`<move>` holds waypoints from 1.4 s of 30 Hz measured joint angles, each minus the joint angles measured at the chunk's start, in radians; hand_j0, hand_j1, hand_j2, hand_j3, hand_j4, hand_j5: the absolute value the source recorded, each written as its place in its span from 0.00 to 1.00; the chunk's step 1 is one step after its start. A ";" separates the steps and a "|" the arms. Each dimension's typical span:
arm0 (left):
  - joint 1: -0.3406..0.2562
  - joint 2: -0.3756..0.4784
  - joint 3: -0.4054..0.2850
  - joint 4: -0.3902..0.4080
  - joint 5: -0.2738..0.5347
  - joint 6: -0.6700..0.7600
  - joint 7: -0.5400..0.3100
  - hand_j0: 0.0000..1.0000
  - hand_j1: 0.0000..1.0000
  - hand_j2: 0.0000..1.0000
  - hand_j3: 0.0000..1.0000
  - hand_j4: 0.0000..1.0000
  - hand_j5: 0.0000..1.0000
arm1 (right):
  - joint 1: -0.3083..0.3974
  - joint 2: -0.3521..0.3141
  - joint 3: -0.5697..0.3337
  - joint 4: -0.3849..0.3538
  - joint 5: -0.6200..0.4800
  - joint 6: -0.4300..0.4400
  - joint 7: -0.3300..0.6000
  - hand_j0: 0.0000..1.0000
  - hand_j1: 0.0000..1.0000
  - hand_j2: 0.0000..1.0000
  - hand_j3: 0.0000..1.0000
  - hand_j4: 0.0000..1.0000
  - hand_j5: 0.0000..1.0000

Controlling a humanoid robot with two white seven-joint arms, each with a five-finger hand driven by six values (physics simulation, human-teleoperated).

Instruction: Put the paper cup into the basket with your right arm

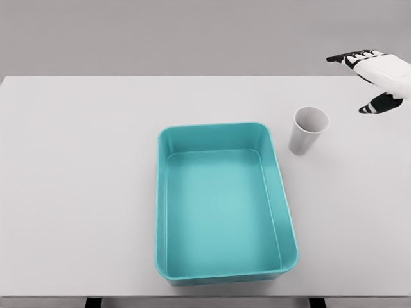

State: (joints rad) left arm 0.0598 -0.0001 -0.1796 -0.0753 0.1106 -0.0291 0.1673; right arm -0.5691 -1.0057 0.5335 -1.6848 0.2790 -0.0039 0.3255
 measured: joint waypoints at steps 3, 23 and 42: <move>0.000 0.000 0.000 0.000 0.000 0.000 0.000 1.00 1.00 1.00 1.00 1.00 1.00 | 0.000 0.000 -0.001 -0.004 0.000 -0.005 0.011 1.00 1.00 1.00 1.00 1.00 1.00; 0.000 0.000 0.000 0.000 0.000 0.000 0.000 1.00 1.00 1.00 1.00 1.00 1.00 | -0.009 0.141 -0.067 0.514 -0.649 -0.245 0.285 1.00 1.00 1.00 1.00 1.00 1.00; 0.000 0.000 0.000 0.000 0.000 0.000 0.000 1.00 1.00 1.00 1.00 1.00 1.00 | -0.023 0.255 -0.050 0.693 -0.653 -0.246 0.286 1.00 1.00 1.00 1.00 1.00 1.00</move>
State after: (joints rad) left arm 0.0598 -0.0001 -0.1796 -0.0753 0.1106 -0.0291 0.1673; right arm -0.5921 -0.7505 0.4835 -0.9922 -0.3737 -0.2504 0.6110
